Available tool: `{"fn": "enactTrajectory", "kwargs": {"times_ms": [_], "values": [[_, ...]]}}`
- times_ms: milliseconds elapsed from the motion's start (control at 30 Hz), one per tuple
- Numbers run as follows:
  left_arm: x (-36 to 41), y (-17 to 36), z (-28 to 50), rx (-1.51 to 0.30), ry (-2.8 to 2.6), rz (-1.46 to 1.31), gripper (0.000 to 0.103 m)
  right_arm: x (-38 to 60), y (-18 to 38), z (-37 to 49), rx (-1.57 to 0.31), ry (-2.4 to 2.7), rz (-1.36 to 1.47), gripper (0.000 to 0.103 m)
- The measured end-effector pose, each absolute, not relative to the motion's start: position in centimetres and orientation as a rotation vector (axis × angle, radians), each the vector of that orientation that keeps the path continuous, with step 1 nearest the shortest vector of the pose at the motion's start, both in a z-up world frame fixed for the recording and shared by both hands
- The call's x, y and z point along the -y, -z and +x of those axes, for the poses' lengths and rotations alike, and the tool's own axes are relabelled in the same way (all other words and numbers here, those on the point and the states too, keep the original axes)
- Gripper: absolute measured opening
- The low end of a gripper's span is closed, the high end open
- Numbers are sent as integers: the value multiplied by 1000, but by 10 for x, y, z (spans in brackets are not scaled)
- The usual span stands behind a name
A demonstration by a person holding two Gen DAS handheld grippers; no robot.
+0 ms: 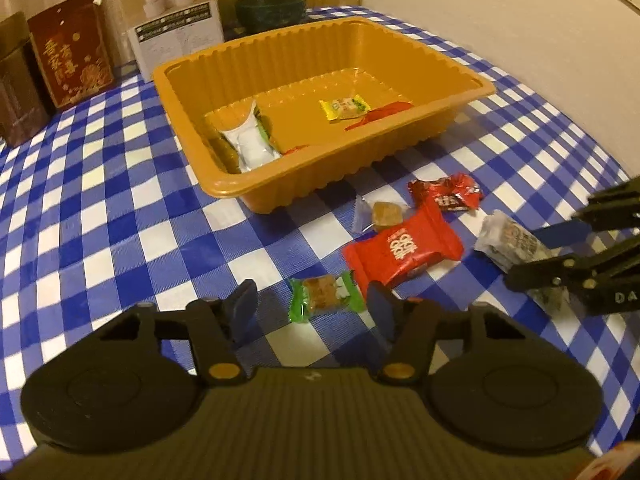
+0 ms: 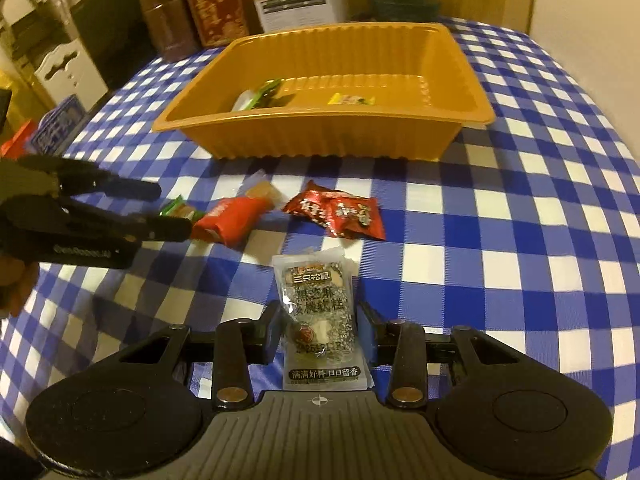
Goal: Organize snacks
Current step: 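Grasp the green-wrapped candy with the left tool while the right tool holds the packet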
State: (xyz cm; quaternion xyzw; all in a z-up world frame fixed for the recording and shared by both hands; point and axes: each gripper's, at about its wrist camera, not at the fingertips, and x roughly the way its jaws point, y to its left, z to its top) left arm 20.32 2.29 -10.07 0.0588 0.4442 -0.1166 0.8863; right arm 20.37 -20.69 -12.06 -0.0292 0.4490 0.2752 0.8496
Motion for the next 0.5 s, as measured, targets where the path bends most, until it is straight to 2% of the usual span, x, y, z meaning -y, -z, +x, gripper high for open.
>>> {"fn": "enactTrajectory", "kwargs": {"times_ms": [100,200,267,333,500], "values": [[-20,105,204,-922,223,97,54,210,120,204,-950,-560,-35,40],[-18,108,203,-923,212,98,41,211,119,203,-947,-548,-19,40],[-18,108,200,-917,203,97,36,211,119,203,-946,-544,-13,40],[-20,107,198,-911,201,88,26,211,119,202,-946,-542,-8,40],[-26,105,192,-903,186,82,25,210,119,198,-943,-544,0,40]]}}
